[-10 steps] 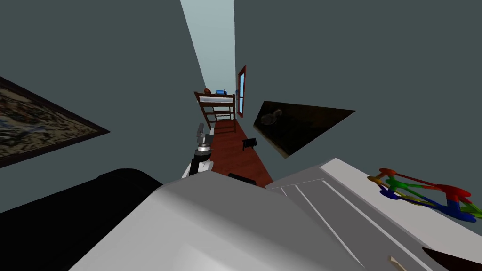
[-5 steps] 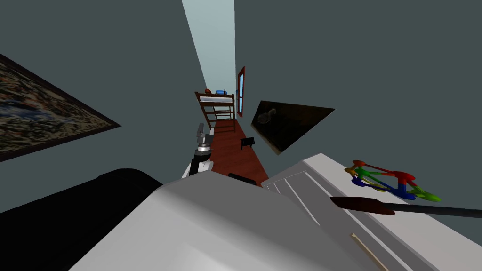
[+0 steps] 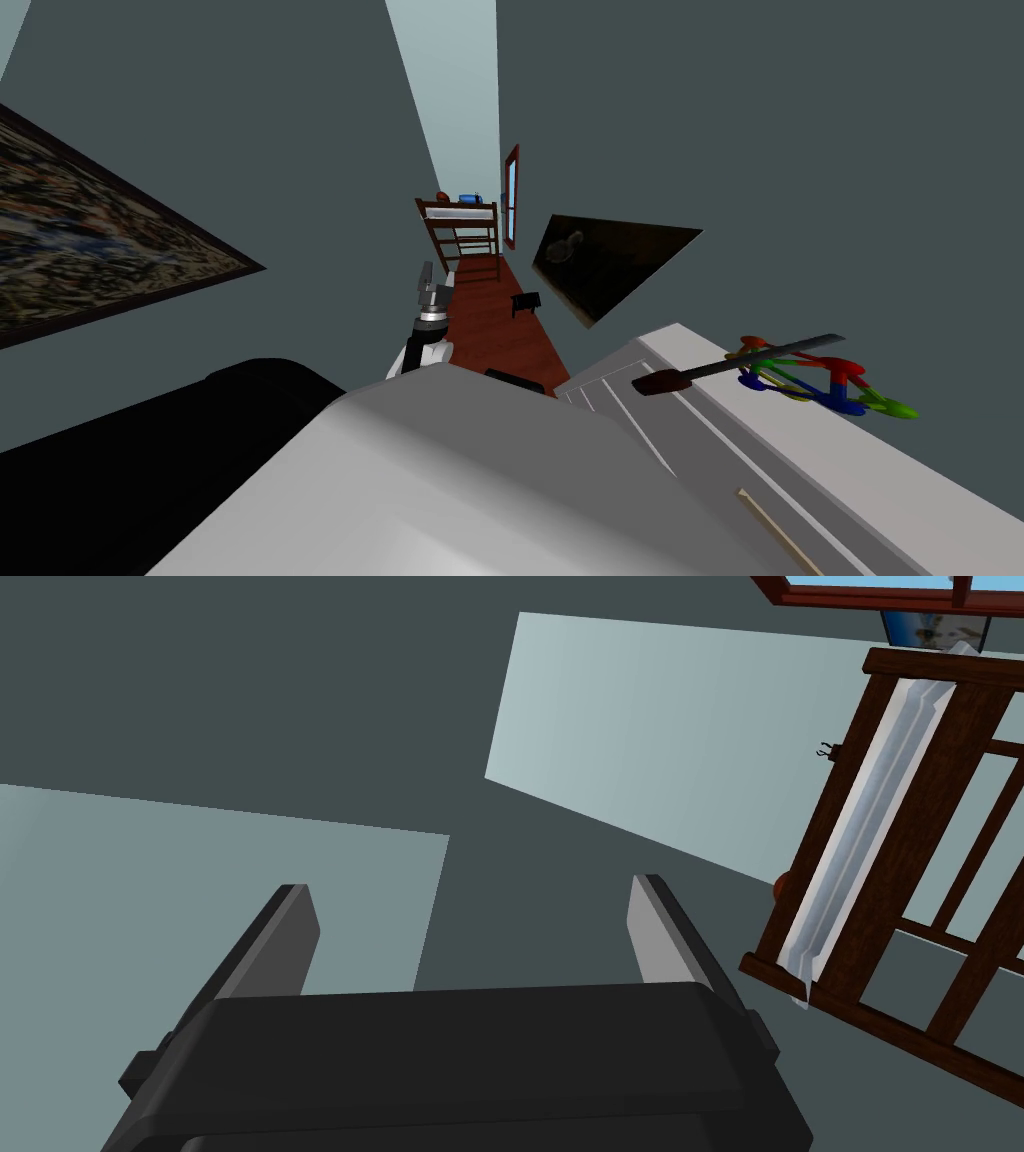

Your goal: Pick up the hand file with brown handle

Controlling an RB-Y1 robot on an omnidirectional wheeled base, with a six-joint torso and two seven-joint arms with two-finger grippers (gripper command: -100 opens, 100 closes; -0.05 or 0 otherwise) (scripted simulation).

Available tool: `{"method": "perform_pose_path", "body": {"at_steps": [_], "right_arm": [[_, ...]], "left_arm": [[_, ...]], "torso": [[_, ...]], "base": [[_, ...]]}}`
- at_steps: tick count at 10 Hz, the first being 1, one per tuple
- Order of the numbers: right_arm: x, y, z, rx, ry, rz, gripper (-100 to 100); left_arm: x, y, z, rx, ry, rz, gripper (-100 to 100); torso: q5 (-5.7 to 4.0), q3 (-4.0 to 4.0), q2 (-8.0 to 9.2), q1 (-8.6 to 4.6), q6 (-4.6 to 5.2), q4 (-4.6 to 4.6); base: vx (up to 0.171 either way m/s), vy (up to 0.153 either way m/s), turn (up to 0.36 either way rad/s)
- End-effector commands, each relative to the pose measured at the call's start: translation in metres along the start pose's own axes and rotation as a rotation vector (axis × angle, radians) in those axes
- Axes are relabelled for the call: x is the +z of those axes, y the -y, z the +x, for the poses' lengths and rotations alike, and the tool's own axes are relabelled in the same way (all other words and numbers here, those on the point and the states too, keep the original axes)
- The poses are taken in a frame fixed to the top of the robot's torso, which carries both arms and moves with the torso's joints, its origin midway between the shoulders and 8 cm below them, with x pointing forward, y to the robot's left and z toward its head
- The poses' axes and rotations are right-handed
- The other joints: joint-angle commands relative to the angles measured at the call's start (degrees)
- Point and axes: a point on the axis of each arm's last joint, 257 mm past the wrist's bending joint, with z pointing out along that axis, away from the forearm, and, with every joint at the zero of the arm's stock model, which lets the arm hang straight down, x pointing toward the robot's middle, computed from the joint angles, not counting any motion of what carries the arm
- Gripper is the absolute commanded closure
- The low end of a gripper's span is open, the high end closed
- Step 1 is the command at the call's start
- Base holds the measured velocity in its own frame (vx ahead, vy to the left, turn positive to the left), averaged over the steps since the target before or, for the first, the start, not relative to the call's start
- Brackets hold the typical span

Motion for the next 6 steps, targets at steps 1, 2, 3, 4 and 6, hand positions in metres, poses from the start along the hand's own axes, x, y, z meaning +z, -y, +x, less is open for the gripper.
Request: {"method": "perform_pose_path", "body": {"at_steps": [1, 2, 3, 4, 6], "right_arm": [[0.000, 0.000, 0.000, 0.000, 0.000, 0.000, 100], [0.000, 0.000, 0.000, 0.000, 0.000, 0.000, 100], [0.000, 0.000, 0.000, 0.000, 0.000, 0.000, 100], [0.000, 0.000, 0.000, 0.000, 0.000, 0.000, 0], [0.005, -0.019, -0.014, 0.009, 0.003, -0.053, -100]], "left_arm": [[0.000, 0.000, 0.000, 0.000, 0.000, 0.000, 0], [0.000, 0.000, 0.000, 0.000, 0.000, 0.000, 0], [0.000, 0.000, 0.000, 0.000, 0.000, 0.000, 0], [0.000, 0.000, 0.000, 0.000, 0.000, 0.000, 0], [0.000, 0.000, 0.000, 0.000, 0.000, 0.000, 0]], "torso": [[0.00, 0.00, 0.00, 0.00, 0.00, 0.00], [0.00, 0.00, 0.00, 0.00, 0.00, 0.00], [0.00, 0.00, 0.00, 0.01, 0.00, 0.00], [0.00, 0.00, -0.01, 0.01, 0.00, 0.00], [0.00, 0.13, 0.25, -0.08, -0.03, 0.04]], "base": [[0.000, 0.000, 0.000], [0.000, 0.000, 0.000], [0.000, 0.000, 0.000], [0.000, 0.000, 0.000], [-0.125, -0.034, 0.097]]}}
